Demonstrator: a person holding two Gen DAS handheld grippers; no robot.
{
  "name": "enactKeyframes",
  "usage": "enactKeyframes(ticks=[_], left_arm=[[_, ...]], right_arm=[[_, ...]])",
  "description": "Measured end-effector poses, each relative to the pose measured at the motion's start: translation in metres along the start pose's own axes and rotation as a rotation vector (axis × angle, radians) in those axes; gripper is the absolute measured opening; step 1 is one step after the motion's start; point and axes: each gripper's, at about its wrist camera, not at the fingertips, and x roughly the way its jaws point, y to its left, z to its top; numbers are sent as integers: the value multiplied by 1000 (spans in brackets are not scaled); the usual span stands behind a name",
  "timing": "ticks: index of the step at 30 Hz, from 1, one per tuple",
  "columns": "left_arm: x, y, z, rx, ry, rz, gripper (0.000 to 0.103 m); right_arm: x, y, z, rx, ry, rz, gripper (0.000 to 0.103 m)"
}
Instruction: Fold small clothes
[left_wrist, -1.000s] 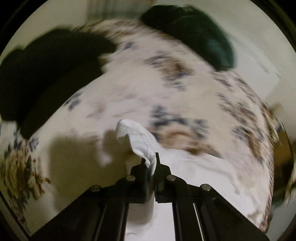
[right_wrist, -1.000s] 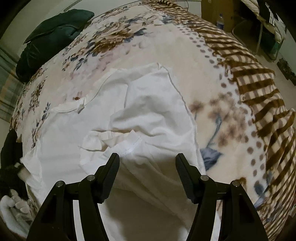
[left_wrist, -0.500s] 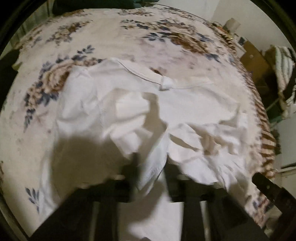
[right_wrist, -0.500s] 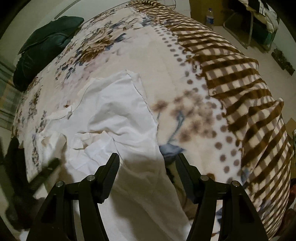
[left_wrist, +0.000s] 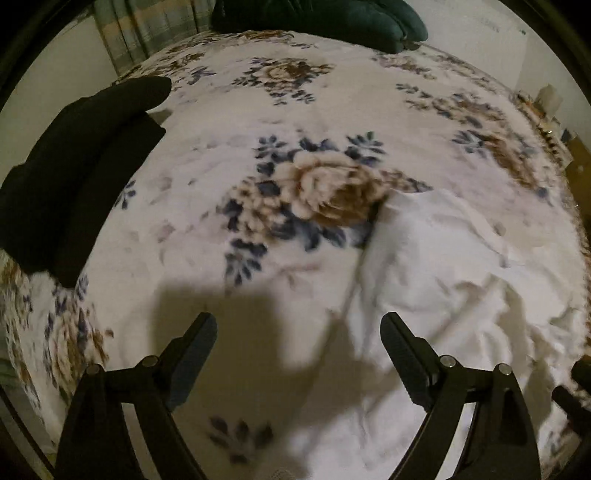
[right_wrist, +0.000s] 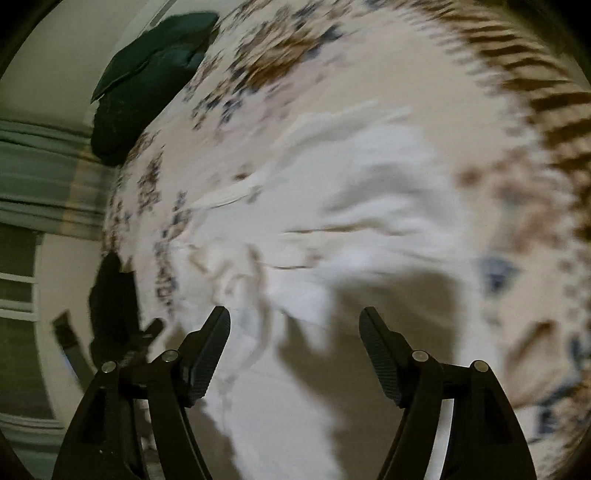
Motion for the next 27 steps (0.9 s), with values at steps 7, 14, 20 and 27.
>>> enactKeyframes(ticks=[7, 14, 20, 27], left_arm=[[18, -18, 4, 90, 9, 27, 90], [20, -16, -4, 109, 42, 2, 91], [11, -1, -2, 69, 9, 46, 91], [13, 19, -4, -3, 70, 34, 90]], right_arm=[[80, 46, 10, -130, 133, -120, 12], [21, 5, -14, -42, 52, -220, 6], [37, 65, -14, -118, 91, 30, 51], [108, 108, -26, -294, 227, -84, 4]])
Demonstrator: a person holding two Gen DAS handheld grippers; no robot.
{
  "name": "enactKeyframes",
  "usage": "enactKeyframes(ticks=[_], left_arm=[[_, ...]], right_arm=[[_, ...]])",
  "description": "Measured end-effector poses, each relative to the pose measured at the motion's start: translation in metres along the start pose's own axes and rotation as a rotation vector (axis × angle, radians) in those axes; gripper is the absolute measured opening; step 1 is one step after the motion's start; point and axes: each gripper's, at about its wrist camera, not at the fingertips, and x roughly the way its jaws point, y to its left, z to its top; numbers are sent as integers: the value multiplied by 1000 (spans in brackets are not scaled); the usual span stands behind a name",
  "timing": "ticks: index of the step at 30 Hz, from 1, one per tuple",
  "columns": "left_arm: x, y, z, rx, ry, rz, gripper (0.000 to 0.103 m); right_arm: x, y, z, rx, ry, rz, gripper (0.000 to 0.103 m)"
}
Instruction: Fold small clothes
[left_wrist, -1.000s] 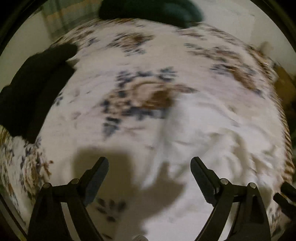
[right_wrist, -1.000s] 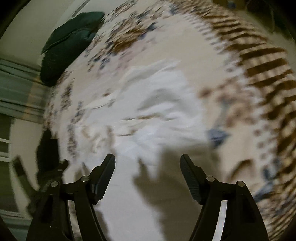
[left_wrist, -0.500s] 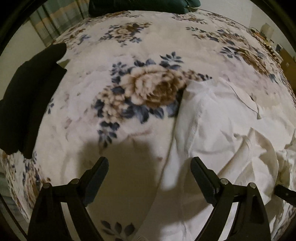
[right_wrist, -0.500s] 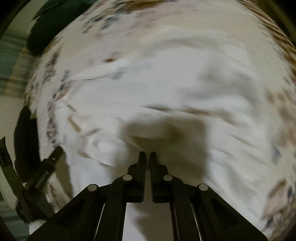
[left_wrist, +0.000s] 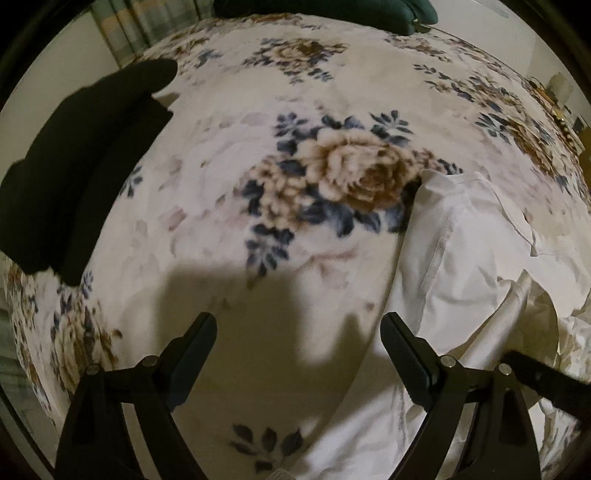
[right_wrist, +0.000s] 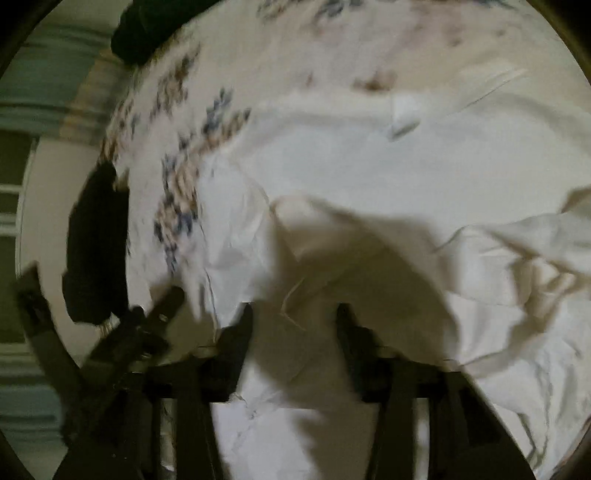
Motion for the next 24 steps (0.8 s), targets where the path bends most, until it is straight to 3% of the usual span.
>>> enactKeyframes(ticks=[3, 7, 11, 14, 17, 18, 19, 20, 21, 24], left_arm=[[-3, 1, -2, -4, 10, -26, 91], [-2, -5, -1, -1, 25, -53, 91], [1, -18, 3, 36, 34, -67, 91], [2, -29, 4, 79, 32, -66, 91], [-1, -34, 5, 102, 23, -62, 91], [-3, -36, 5, 105, 17, -60, 91], [-4, -37, 4, 108, 12, -55, 91], [-5, -38, 3, 111, 7, -47, 91], [-6, -38, 2, 111, 5, -41, 91], [-7, -38, -1, 105, 10, -31, 90]], right_arm=[[-24, -7, -24, 9, -56, -1, 3], [-42, -44, -55, 91, -73, -9, 3], [-39, -84, -84, 196, -30, -46, 2], [-30, -100, -93, 262, 35, -35, 2], [-52, -102, -92, 287, -40, 41, 5], [-63, -99, -86, 281, -83, 54, 17], [-67, -97, -80, 282, -107, 70, 43], [-69, -97, -74, 289, -131, 104, 54], [-67, -97, -65, 302, -140, 130, 60], [-38, -102, -42, 352, -97, 97, 60]])
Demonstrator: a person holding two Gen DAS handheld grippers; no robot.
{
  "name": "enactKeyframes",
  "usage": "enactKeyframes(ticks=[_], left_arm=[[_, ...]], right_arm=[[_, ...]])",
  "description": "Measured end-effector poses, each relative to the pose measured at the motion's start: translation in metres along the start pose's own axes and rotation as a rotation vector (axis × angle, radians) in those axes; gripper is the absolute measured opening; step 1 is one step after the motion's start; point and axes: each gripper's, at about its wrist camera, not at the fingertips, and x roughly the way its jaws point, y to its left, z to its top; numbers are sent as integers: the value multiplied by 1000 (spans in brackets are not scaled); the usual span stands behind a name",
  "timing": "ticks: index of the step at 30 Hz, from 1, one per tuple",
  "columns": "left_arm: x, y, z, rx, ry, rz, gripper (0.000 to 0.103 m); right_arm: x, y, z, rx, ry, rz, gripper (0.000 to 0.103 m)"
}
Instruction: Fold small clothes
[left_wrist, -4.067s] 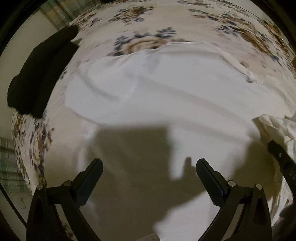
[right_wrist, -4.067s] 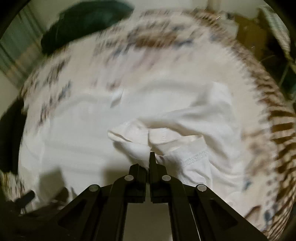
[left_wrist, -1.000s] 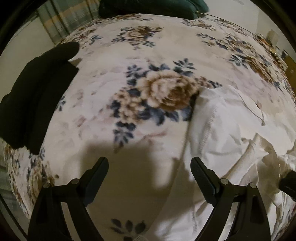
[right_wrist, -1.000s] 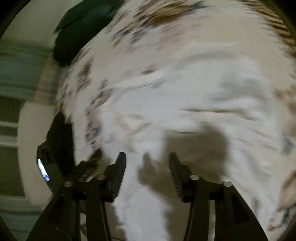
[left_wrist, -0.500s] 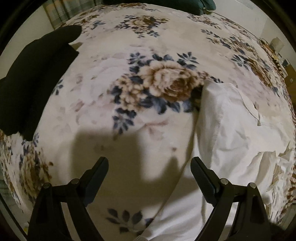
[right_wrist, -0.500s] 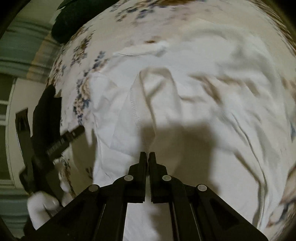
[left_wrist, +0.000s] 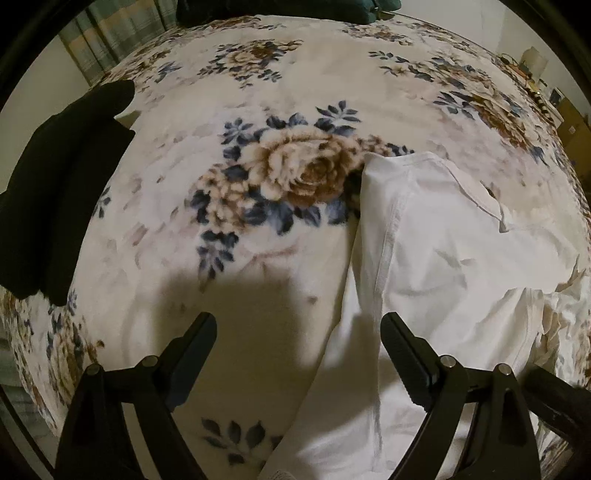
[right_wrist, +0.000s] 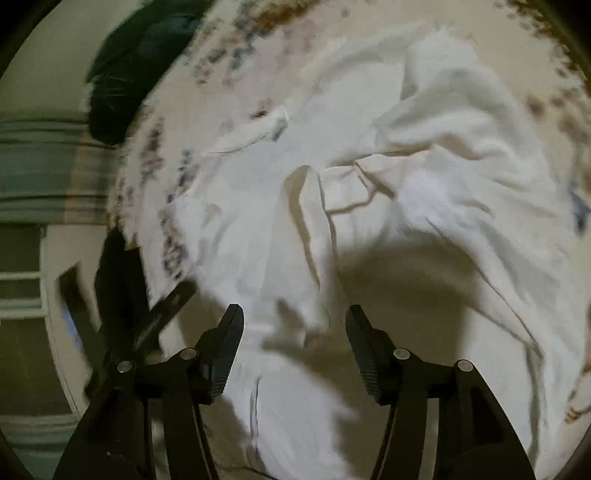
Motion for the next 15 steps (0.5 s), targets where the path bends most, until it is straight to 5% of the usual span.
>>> enactKeyframes(ticks=[2, 3, 7, 12, 15], left_arm=[[-2, 0, -2, -1, -1, 5, 91], [-4, 0, -4, -3, -2, 4, 91], [-6, -6, -11, 22, -4, -11, 91], [-11, -19, -16, 35, -5, -33, 91], [-15, -28, -18, 43, -13, -55, 90]], right_arm=[[16, -8, 3, 35, 22, -37, 35], [19, -11, 1, 48, 26, -44, 5], [-2, -22, -15, 34, -26, -69, 4], [-18, -34, -20, 48, 29, -10, 7], [-45, -38, -13, 40, -66, -17, 35]])
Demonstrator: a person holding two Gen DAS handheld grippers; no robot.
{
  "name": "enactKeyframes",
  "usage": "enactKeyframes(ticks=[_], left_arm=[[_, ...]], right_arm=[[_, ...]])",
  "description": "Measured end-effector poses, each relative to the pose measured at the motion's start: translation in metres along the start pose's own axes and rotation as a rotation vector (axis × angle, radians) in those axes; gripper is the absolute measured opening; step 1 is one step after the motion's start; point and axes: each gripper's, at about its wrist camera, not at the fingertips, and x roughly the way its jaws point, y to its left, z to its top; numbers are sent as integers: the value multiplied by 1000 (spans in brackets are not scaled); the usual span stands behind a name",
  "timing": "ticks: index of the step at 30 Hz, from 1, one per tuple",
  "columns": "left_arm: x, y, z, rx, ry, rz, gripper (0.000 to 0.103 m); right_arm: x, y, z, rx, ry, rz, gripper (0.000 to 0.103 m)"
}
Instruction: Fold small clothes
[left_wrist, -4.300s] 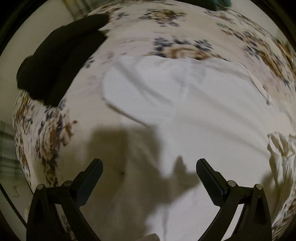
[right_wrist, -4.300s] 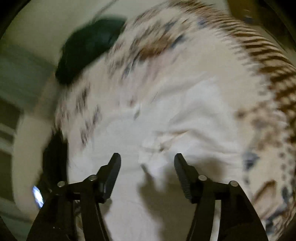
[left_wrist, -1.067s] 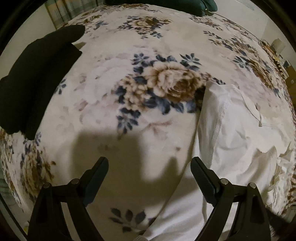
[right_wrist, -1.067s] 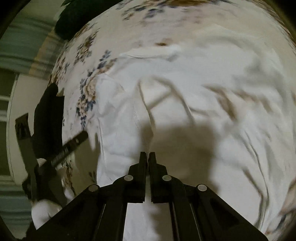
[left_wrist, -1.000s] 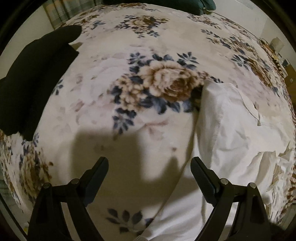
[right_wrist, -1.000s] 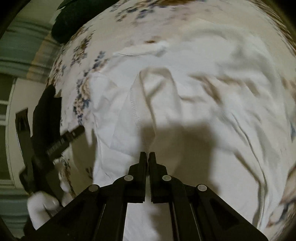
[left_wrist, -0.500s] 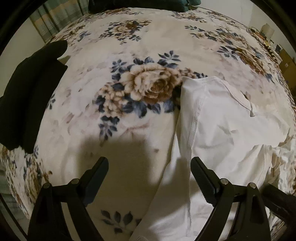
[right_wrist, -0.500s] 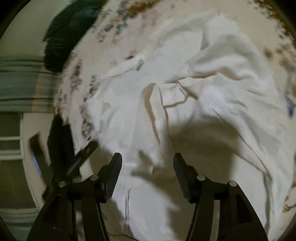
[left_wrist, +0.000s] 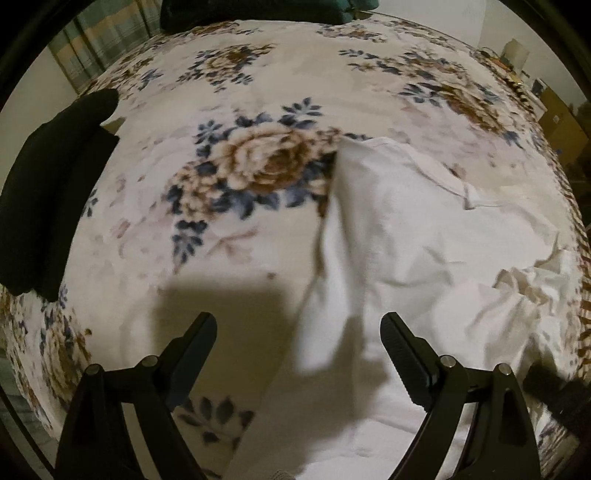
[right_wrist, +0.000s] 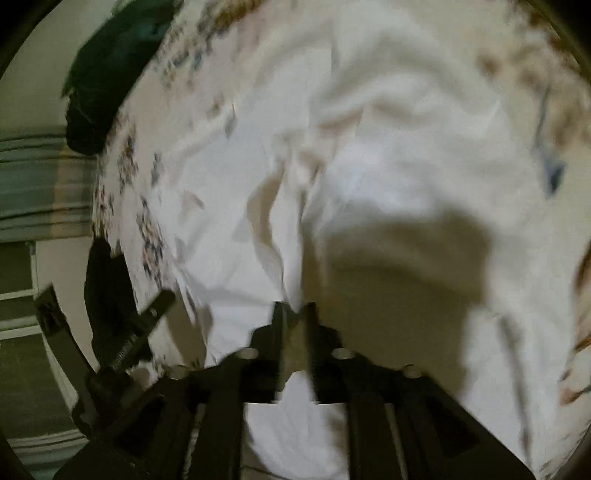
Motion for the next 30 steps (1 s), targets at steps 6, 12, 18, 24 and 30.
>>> enactKeyframes(ticks=[6, 12, 18, 24, 30], left_arm=[[7, -28, -7, 62, -5, 15, 91], [31, -31, -15, 87, 34, 49, 91], [33, -19, -21, 63, 46, 41, 91], [31, -16, -21, 42, 50, 41, 91], [25, -16, -21, 44, 43, 41, 91]], right_arm=[[-9, -36, 32, 248, -62, 6, 40], [1, -34, 37, 238, -104, -188, 4], [-25, -27, 7, 107, -111, -194, 6], [-37, -4, 17, 28, -179, -232, 41], [-7, -3, 29, 4, -159, -332, 3]])
